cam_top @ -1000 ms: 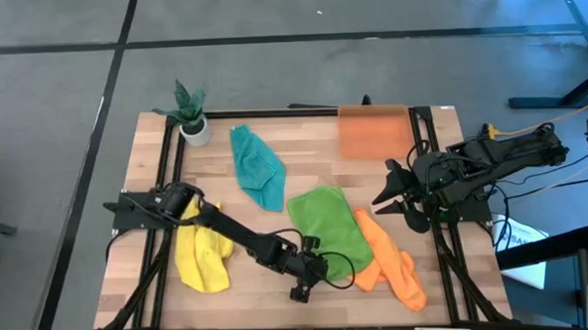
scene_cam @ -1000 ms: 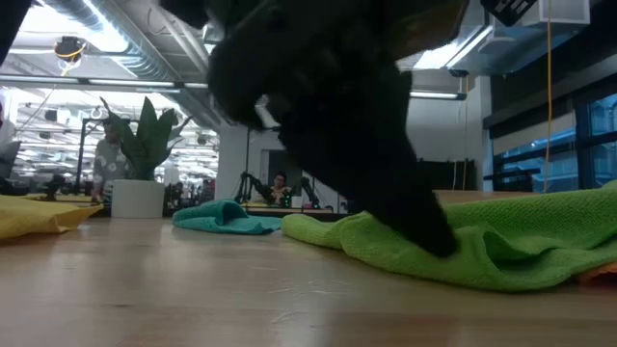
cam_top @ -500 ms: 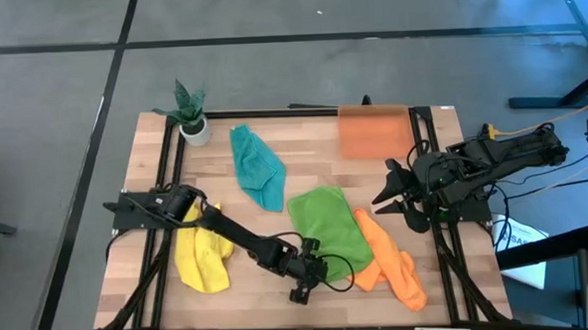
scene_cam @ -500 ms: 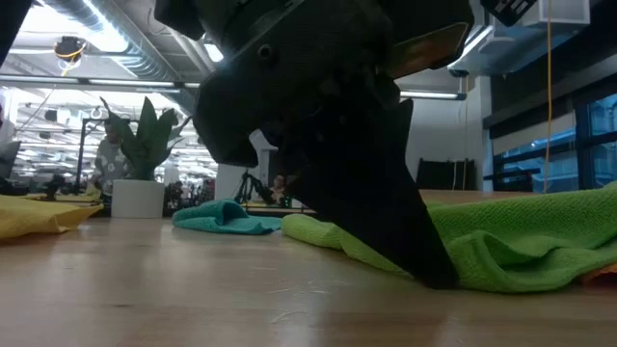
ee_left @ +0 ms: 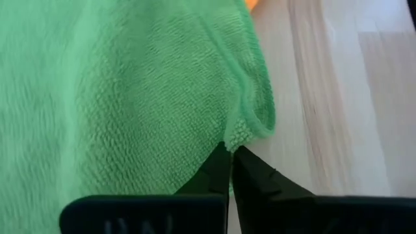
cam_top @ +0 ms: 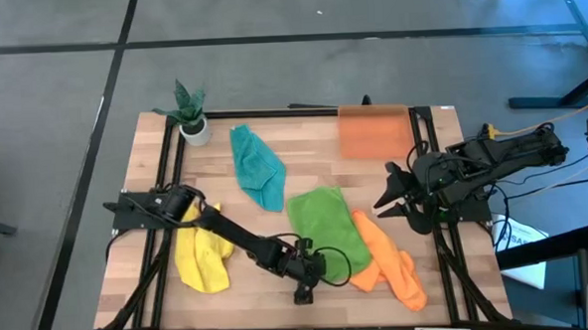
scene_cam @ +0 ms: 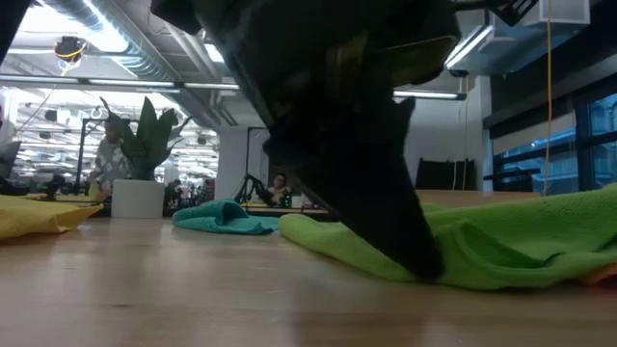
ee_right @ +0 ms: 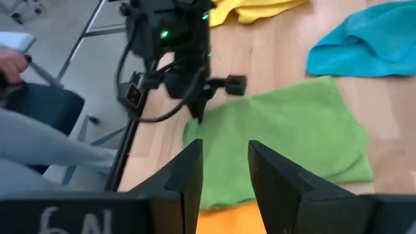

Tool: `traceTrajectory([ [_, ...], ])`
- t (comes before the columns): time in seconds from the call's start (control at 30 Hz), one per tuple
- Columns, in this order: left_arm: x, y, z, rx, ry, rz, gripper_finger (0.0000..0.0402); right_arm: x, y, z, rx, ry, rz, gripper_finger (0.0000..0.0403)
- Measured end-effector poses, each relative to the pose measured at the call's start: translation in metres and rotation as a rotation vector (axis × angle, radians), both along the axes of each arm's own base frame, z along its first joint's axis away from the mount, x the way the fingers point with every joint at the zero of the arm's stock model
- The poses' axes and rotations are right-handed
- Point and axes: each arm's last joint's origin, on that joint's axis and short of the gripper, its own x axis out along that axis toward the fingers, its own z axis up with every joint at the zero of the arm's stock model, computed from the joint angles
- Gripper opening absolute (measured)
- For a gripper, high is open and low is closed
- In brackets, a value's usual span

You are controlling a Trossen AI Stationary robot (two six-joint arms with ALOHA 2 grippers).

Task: Roll microfiber towels into tight, uniform cylinder then place into a basket
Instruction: Fold the green towel

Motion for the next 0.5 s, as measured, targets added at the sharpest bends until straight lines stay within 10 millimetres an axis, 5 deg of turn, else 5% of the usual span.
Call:
traceTrajectory([
  [0.5, -0.032, 0.005, 0.063, -0.111, 0.091, 0.224, 0.0000, 0.010, 0.006, -0.044, -0.067, 0.128, 0.136, 0.0125],
])
